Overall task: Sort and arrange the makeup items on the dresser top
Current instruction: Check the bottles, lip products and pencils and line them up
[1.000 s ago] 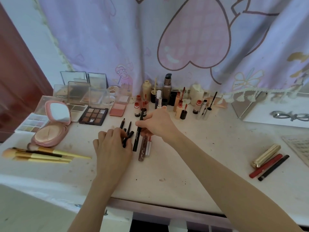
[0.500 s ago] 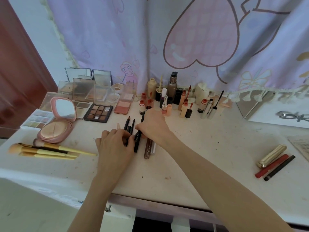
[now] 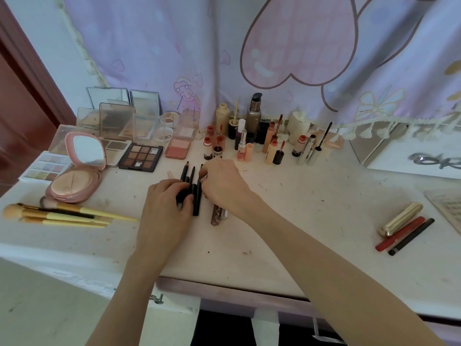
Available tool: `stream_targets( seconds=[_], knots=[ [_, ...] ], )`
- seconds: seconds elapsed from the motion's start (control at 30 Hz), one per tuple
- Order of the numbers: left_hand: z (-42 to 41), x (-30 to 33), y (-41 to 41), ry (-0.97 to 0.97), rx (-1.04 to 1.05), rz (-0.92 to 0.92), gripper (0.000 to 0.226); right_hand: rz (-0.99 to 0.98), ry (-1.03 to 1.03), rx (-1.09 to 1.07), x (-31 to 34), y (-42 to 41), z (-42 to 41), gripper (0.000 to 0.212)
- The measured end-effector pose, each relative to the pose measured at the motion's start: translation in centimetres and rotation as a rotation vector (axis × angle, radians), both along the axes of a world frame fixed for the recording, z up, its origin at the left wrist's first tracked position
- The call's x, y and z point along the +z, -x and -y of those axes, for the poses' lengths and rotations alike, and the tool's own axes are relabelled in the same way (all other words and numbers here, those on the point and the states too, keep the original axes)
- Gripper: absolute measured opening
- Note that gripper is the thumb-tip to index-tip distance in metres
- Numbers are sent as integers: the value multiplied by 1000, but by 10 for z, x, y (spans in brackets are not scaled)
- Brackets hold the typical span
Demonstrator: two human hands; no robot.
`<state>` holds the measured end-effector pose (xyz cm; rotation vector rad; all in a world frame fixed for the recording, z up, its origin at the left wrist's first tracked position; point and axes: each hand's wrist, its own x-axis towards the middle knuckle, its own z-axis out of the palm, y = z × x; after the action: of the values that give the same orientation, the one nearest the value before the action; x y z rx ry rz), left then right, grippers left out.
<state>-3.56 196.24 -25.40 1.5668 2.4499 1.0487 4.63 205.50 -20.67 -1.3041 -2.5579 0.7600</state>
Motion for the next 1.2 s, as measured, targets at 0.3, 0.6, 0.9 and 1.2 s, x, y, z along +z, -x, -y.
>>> stream_targets(
  seconds=[0.3,0.6,0.9,1.2],
  knots=[
    [1,-3,2,45,-16,-40,24,267,-355,313,-10,-21,9,27],
    [2,-1,-2,77,-31,-27,27,329,-409,456,-13,-34,11,40],
    [4,5,-3,22,-61,-69,28,179,-349,407,-13,-48,13,39],
    [-11,18,-53,10,-320,-180,45,59,-328,131,-2,-138,7,44]
  ],
)
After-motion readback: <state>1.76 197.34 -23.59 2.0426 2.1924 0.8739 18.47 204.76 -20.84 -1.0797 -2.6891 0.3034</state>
